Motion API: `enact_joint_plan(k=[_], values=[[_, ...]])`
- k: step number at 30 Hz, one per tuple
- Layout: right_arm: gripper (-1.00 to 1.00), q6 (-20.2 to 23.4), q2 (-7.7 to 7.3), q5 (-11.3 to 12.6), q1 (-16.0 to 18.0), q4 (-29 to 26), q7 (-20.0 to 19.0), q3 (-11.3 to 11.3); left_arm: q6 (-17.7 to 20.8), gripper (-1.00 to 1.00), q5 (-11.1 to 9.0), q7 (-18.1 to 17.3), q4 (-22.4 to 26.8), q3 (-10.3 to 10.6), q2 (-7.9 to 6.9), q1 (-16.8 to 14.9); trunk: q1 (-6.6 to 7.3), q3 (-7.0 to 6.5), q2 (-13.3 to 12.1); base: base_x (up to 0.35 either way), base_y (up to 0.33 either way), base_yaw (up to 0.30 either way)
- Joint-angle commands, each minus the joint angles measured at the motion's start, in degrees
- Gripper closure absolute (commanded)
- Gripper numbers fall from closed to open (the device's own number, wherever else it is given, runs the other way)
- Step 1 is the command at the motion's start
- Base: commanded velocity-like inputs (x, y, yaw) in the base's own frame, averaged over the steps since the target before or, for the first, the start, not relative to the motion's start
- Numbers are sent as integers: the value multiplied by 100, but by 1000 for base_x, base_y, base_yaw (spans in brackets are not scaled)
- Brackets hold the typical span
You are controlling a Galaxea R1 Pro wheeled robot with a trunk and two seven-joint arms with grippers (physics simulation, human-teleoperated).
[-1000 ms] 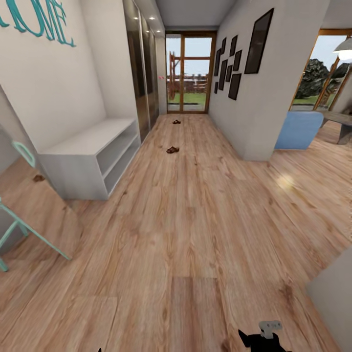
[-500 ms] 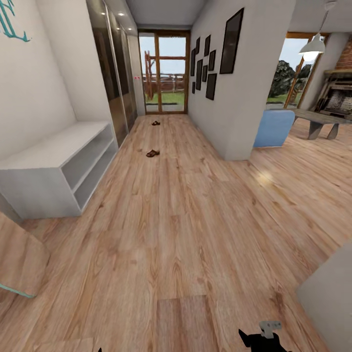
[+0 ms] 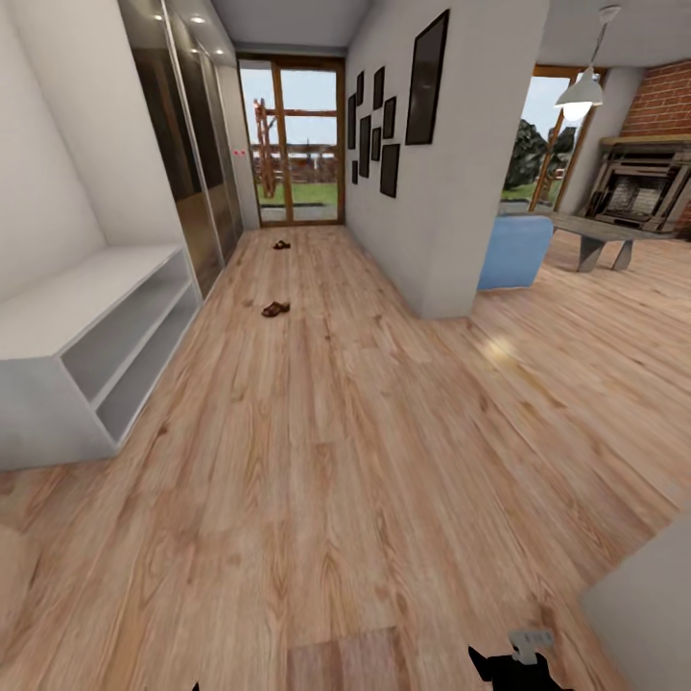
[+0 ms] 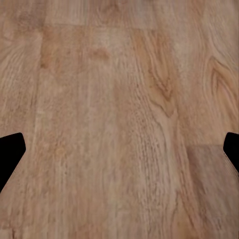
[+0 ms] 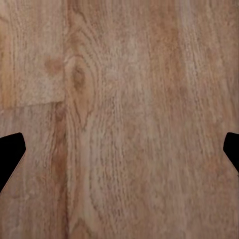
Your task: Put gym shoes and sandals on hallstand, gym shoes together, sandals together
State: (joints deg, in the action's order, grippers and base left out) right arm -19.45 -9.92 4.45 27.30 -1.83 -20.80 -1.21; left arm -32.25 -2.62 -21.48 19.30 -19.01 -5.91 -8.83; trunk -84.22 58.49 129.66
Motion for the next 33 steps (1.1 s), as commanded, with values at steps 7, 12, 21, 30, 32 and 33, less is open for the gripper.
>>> enact_joint_plan(k=[7, 12, 21, 30, 32, 33], values=[[-100, -12, 2, 47, 4, 7, -47, -10, -1, -100, -28, -58, -6, -35, 2, -4, -3, -28, 2, 338, 0, -4], [-100, -40, 2, 47, 4, 7, -47, -10, -2, -100, -28, -58, -6, -38, 2, -4, -3, -70, 2, 338, 0, 0], [-100, -49, 6, 44, 4, 9, -47, -8, -1, -100, -27, -58, -7, -41, 2, -4, -3, -149, 2, 338, 0, 0], [-100, -50, 5, 42, 4, 8, -47, -9, -1, -100, -28, -58, -6, -41, 2, -4, -3, -229, 2, 338, 0, 0], [-100, -50, 3, 41, 4, 8, -47, -9, -1, -100, -28, -58, -6, -41, 2, -4, -3, -247, 2, 338, 0, 0], [-100, -50, 2, 41, 4, 7, -47, -9, -1, -100, -28, -58, -6, -41, 2, -4, -3, -256, 2, 338, 0, 0]])
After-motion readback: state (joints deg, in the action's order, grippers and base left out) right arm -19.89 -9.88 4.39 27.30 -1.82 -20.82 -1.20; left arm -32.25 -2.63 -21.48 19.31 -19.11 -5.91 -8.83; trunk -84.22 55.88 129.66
